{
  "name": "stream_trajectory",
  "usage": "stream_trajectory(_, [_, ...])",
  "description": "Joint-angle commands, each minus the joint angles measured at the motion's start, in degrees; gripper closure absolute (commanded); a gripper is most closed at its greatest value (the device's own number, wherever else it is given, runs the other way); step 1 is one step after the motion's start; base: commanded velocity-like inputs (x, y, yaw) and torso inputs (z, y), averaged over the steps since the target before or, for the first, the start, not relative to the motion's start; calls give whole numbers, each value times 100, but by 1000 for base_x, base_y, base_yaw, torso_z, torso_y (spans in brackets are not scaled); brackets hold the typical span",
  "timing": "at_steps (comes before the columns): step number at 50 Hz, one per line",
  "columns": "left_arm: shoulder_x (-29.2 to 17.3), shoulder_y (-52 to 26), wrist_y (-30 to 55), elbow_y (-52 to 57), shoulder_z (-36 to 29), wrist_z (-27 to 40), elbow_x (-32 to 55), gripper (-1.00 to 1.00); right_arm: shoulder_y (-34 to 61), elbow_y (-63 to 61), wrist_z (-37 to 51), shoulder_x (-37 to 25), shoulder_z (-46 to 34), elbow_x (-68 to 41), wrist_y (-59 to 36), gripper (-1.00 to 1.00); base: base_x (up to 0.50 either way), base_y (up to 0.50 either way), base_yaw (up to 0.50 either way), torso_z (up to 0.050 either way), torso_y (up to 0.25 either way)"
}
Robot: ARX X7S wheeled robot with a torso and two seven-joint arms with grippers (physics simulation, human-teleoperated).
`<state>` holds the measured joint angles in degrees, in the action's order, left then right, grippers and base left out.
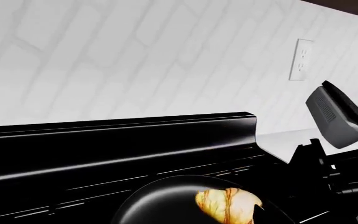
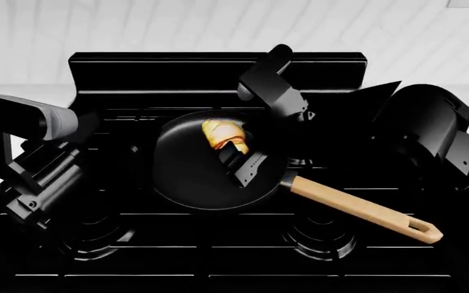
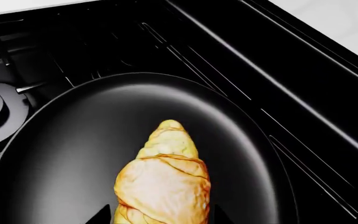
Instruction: Pick the croissant and place it on the pan. Then turn on the stove to warm the croissant.
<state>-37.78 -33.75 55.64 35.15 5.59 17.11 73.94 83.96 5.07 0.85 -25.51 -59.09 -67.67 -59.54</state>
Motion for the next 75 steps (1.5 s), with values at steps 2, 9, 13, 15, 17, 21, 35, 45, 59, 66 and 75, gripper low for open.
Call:
stream_trajectory(2, [-14,29,-40,-13,2,-7,3,-100,25,-32,-104,20,-47,77,-24,100,0,0,0,0,0])
stream_trajectory(9, [-33,48,-54,7,15,14,20,-100,54,-61,-106,18,-64,117,-1,-100,0,0,0,0,0])
stream_trajectory(13, [-48,55,-56,37,36,47,60,-100,72,-87,-61,8,-37,92,-10,-100,0,0,0,0,0])
stream_trajectory(15, [-55,60,-57,49,34,53,60,-100,71,-127,-40,-6,-30,81,-13,-100,0,0,0,0,0])
stream_trajectory(17, [-59,53,-58,50,36,65,69,-100,74,-158,-27,-17,-31,78,-18,-100,0,0,0,0,0])
stream_trajectory(21, [-62,58,-67,56,34,72,74,-100,86,-191,-2,-34,-13,71,-11,-100,0,0,0,0,0])
stream_trajectory(35, [-61,68,-102,27,-16,63,10,-100,118,-805,453,-241,276,-272,-97,-100,0,0,0,0,0])
stream_trajectory(45, [-93,-6,-89,59,-112,156,-174,-100,54,-1483,1239,-584,758,-912,-214,-100,0,0,0,0,0])
stream_trajectory(59, [-158,-48,-57,315,2,363,173,-100,-305,-2724,2803,-1096,1543,-2054,67,-100,0,0,0,0,0])
stream_trajectory(66, [-190,81,-115,457,125,410,308,-100,-754,-3341,3391,-1374,1903,-2201,560,-100,0,0,0,0,0])
stream_trajectory(75, [-171,238,-217,509,134,323,124,-100,-1293,-3852,3862,-1758,2367,-2401,1159,-100,0,0,0,0,0])
